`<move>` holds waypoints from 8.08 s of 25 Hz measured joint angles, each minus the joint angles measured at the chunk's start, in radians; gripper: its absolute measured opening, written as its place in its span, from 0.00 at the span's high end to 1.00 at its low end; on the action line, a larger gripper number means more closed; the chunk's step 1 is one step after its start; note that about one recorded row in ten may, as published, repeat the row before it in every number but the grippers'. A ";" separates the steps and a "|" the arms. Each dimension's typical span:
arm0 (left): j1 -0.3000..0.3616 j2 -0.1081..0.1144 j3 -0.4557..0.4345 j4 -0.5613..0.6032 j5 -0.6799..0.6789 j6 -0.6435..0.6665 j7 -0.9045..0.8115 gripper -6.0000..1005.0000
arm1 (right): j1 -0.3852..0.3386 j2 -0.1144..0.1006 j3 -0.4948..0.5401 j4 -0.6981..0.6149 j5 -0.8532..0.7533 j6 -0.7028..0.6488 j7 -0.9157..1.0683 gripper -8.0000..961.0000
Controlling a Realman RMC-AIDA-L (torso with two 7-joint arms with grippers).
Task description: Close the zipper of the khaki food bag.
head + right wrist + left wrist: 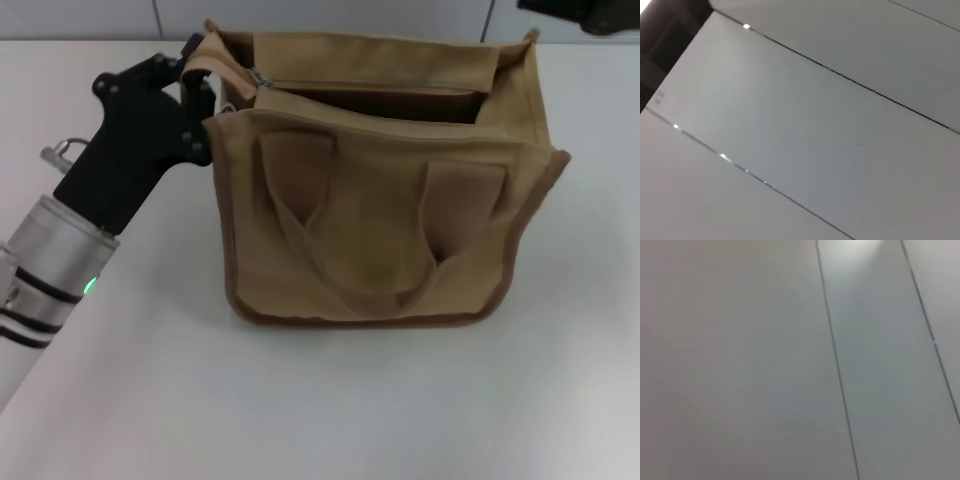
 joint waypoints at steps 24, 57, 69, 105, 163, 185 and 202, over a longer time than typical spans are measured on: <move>-0.157 0.002 0.007 -0.014 0.080 0.104 -0.015 0.96 | -0.022 0.020 -0.029 0.123 0.012 0.053 -0.220 0.23; -0.262 0.000 0.001 -0.014 0.080 0.041 -0.010 0.94 | -0.097 0.101 -0.087 0.358 0.310 0.177 -0.032 0.23; -0.271 0.000 -0.006 -0.016 0.080 0.039 -0.005 0.94 | -0.026 0.109 -0.091 0.398 0.295 0.231 0.169 0.23; -0.279 0.000 -0.007 -0.023 0.079 0.045 -0.005 0.92 | 0.009 0.115 -0.167 0.443 0.280 0.302 0.141 0.25; -0.289 0.000 -0.011 -0.049 0.076 0.038 -0.010 0.89 | -0.063 0.107 -0.264 0.359 0.283 0.264 0.107 0.89; -0.258 0.000 -0.064 -0.049 0.078 0.002 -0.008 0.88 | -0.153 0.097 -0.260 0.300 0.278 0.217 0.083 0.96; -0.212 0.003 -0.112 -0.039 0.070 -0.049 -0.012 0.87 | -0.369 0.052 -0.151 0.302 0.284 0.202 0.037 0.94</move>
